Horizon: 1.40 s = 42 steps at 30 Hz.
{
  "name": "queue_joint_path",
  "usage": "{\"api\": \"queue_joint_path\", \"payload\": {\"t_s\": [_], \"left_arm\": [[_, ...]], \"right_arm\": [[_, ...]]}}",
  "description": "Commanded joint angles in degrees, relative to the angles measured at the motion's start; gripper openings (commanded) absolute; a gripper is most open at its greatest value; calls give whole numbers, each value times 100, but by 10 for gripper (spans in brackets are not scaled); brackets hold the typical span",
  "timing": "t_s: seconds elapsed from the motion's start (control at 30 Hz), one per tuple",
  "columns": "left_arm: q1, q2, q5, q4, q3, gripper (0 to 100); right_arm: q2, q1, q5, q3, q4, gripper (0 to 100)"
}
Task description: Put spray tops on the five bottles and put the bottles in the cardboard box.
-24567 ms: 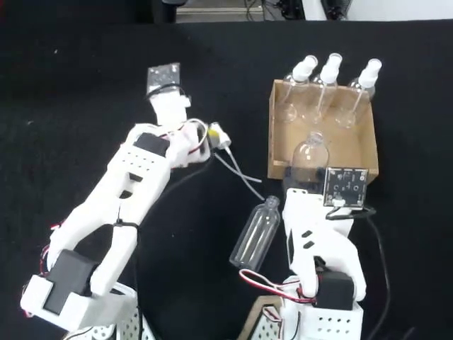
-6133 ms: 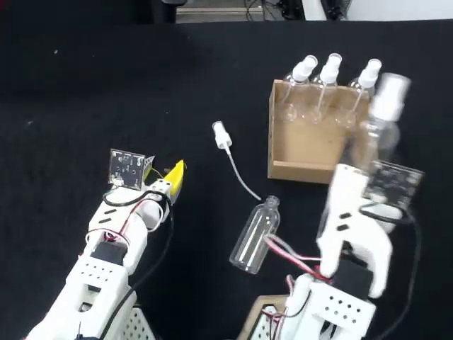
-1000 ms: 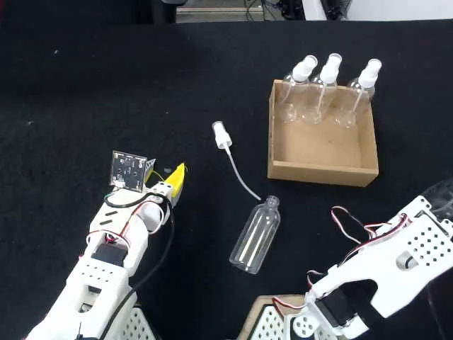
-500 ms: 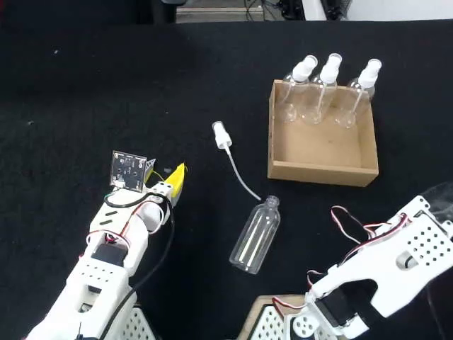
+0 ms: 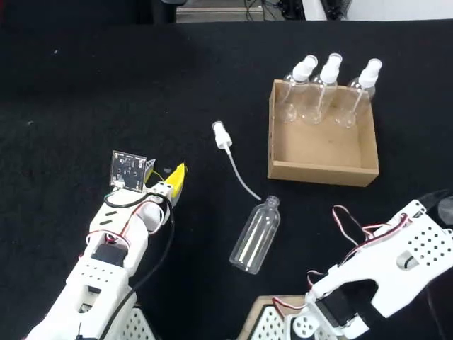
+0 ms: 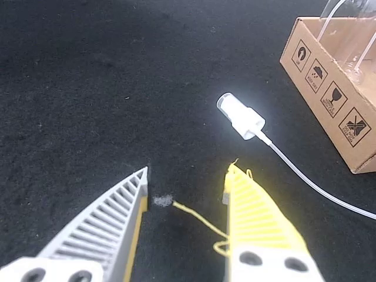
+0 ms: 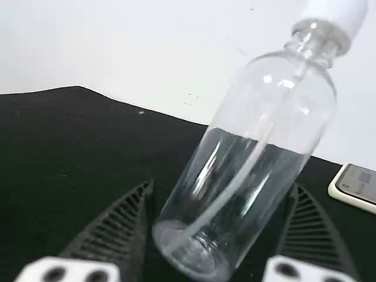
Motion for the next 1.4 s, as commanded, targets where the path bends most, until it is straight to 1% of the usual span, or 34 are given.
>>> {"api": "queue_joint_path", "payload": {"t_s": [0.0, 0.07, 0.1, 0.2, 0.23, 0.4, 0.5, 0.87, 0.97, 1.03, 1.13, 1.17, 1.27, 1.37], "left_arm": [[48, 0, -53, -141, -119, 205], [48, 0, -53, -141, -119, 205], [48, 0, -53, -141, -119, 205], [48, 0, -53, -141, -119, 205], [48, 0, -53, -141, -119, 205], [48, 0, -53, -141, -119, 205], [48, 0, -53, -141, -119, 205], [48, -9, -53, -141, -119, 205], [48, -9, -53, -141, -119, 205], [48, -18, -53, -141, -110, 205], [48, -26, -53, -141, -110, 205], [48, -26, -53, -141, -110, 205], [48, -26, -53, -141, -110, 205], [48, -18, -53, -141, -110, 205]], "right_arm": [[-4, -141, -26, 84, -44, 283], [-13, -149, -9, 57, -53, 280], [-13, -149, 0, 57, -53, 263], [-13, -123, 26, 57, -211, 145], [-22, -105, 35, 57, -211, 122], [-233, -88, 176, 382, -202, 157], [-532, -114, 176, 778, -202, 146], [-2334, -141, 167, 2835, -193, 149], [-2703, -97, 167, 3169, -176, 149], [-2844, -70, 211, 3187, 70, 149], [-3011, 26, 220, 2923, 800, 157], [-3055, 44, 220, 2765, 1134, 175], [-3178, 185, 176, 2264, 2374, 272], [-3407, 255, 211, 2167, 3130, 351]]}}
